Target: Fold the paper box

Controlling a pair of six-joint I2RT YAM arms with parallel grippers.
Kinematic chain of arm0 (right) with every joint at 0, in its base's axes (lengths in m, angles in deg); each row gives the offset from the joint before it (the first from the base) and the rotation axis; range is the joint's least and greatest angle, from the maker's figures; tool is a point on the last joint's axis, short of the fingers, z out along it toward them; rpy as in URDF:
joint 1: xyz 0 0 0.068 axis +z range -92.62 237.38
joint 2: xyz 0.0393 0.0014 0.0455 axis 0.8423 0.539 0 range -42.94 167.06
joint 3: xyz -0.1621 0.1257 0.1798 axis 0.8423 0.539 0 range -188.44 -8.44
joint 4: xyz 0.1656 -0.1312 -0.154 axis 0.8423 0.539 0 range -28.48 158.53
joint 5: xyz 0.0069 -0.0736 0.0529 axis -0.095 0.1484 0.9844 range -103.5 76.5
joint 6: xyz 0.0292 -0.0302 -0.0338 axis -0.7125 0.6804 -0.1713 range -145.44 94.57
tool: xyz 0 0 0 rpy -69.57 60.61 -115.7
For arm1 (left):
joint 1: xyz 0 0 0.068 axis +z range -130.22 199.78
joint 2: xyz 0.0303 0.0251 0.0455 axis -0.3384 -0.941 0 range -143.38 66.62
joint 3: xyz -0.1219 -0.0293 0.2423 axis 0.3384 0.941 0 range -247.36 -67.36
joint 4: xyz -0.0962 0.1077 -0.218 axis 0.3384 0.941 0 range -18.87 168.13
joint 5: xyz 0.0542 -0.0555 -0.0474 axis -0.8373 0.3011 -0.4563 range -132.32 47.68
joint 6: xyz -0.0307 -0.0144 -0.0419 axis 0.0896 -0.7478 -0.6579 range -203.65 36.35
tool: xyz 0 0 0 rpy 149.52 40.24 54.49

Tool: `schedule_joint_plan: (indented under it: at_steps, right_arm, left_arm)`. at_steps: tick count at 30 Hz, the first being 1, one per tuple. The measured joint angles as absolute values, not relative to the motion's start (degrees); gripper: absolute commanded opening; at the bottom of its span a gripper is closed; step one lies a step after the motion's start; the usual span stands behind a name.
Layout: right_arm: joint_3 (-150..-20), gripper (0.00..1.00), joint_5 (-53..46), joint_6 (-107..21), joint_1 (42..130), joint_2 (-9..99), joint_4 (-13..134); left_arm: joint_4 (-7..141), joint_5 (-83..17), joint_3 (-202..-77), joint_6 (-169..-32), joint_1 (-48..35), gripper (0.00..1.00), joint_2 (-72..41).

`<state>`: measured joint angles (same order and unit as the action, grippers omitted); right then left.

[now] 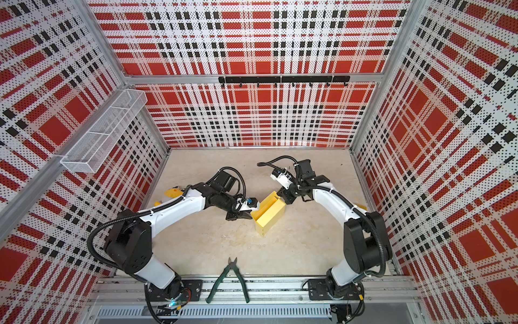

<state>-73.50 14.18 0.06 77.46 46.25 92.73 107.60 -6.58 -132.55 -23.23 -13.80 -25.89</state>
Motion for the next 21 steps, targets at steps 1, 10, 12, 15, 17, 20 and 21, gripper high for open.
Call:
schedule_joint_plan:
  at_steps: [1,10,12,15,17,20,21]
  right_arm:
    - [-73.0,0.02,14.0,-0.3,77.5,45.9,92.4]
    - [-68.1,0.18,12.8,-3.6,77.6,42.0,88.5]
    - [-66.8,0.30,12.3,-5.0,77.6,40.9,87.8]
    - [-65.0,0.45,10.9,-6.6,77.8,38.1,87.6]
    - [-64.3,0.46,9.5,-8.0,77.9,35.5,87.6]
    - [-64.1,0.41,6.8,-11.1,77.9,31.3,87.8]
    - [-63.8,0.39,6.0,-12.5,77.9,29.6,87.8]
  left_arm:
    - [107.6,-6.6,-132.5,-23.4,-14.0,0.28,-25.9]
    - [107.6,-6.6,-132.5,-25.0,-15.2,0.29,-25.9]
    - [107.6,-6.6,-132.5,-25.3,-15.4,0.29,-25.9]
    - [107.5,-6.6,-132.5,-25.4,-15.5,0.29,-25.9]
    - [107.5,-6.5,-132.5,-25.4,-15.5,0.29,-25.9]
    - [107.5,-6.5,-132.7,-25.4,-15.5,0.29,-25.9]
    - [107.6,-6.5,-132.8,-25.4,-15.5,0.29,-25.9]
